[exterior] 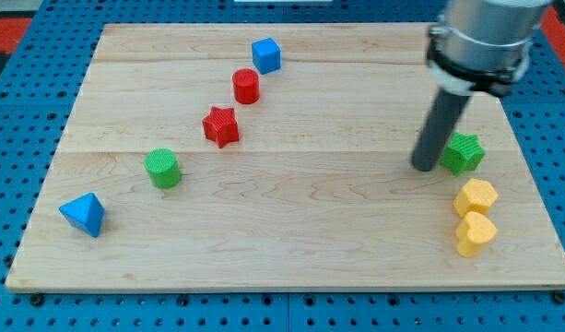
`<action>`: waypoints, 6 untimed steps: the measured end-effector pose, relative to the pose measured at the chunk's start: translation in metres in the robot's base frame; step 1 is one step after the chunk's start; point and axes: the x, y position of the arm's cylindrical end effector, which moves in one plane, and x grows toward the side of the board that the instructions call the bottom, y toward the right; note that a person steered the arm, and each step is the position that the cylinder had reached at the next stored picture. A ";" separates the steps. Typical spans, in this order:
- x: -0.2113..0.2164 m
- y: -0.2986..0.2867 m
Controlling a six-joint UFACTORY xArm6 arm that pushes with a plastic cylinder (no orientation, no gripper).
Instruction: Slide the red star and red circle a bit up
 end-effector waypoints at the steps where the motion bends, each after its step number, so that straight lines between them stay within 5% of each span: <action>1: 0.004 -0.108; 3: -0.010 -0.225; 5: -0.094 -0.190; 6: -0.087 -0.240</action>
